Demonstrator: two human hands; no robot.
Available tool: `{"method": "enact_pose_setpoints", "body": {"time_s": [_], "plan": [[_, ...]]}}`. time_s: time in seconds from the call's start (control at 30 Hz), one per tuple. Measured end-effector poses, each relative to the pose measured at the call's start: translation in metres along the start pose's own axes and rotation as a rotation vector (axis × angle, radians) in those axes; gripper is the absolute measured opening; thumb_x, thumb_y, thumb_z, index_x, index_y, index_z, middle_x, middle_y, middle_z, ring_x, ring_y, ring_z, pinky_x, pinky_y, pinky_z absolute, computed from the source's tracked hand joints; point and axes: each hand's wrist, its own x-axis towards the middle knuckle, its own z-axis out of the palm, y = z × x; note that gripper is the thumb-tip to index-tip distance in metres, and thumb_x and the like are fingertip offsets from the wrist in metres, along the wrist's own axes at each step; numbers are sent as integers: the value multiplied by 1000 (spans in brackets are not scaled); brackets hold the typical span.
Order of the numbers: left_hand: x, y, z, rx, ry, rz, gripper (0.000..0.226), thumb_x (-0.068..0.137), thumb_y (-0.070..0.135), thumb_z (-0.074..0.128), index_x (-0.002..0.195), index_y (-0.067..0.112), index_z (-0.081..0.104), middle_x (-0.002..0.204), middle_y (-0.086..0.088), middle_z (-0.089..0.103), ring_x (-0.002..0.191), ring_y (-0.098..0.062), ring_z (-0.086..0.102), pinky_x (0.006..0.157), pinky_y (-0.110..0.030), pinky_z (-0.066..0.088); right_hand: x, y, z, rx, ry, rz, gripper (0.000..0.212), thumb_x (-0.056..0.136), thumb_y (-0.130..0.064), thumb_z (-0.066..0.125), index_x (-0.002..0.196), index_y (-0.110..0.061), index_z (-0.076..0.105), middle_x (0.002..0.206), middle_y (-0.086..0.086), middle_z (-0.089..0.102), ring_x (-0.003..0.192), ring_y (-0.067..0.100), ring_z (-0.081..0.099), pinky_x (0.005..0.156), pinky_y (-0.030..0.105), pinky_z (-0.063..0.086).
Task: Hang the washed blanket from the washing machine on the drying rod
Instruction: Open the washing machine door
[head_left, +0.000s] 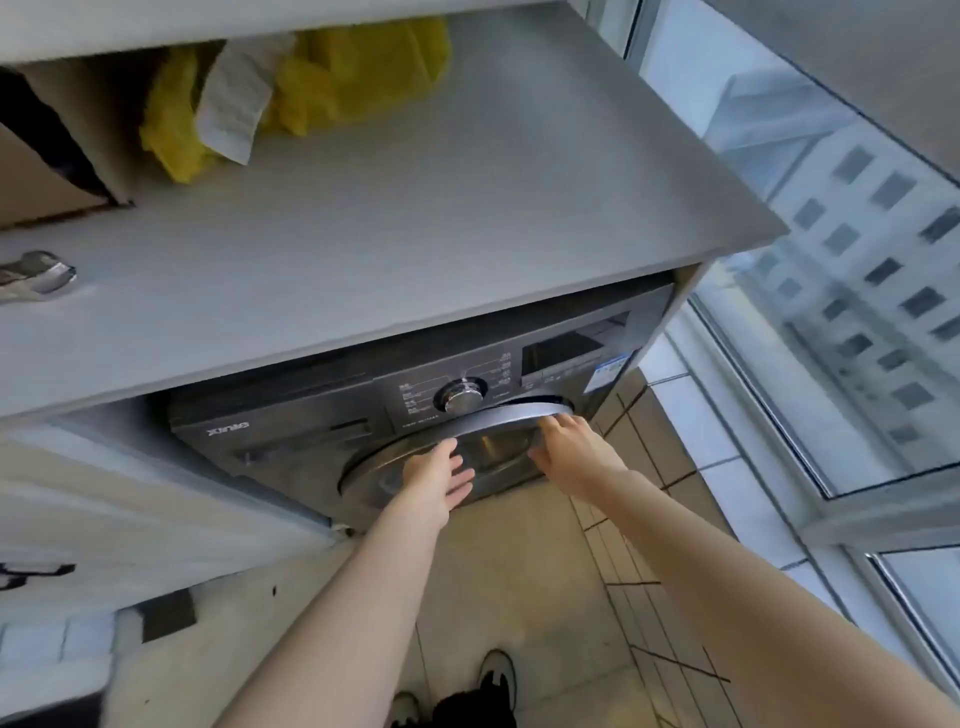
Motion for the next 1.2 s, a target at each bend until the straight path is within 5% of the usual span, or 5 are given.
{"method": "enact_pose_setpoints", "body": {"time_s": [0.47,0.8,1.2], "plan": [[44,-6,27,-396,-20,-109,47,99,27,49,141,9,37,143,-17,45,120,-33,56,92,-37,48,58,22,37,41,-71,-63,67,98,-39,46,153,-14,16,159,2,16,143,29,20,112,42,33],[61,-18,26,-422,16,-73,27,98,23,52,115,4,42,125,-20,56,101,-32,62,84,-36,50,63,29,39,91,49,-89,53,94,-24,58,141,-15,38,140,4,41,123,28,46,91,41,50],[47,-41,8,-308,2,-57,16,99,16,51,99,0,48,94,-22,63,93,-34,65,83,-38,52,39,22,46,49,31,-26,28,98,-30,50,118,-10,50,114,9,52,91,33,61,76,41,51]]}}
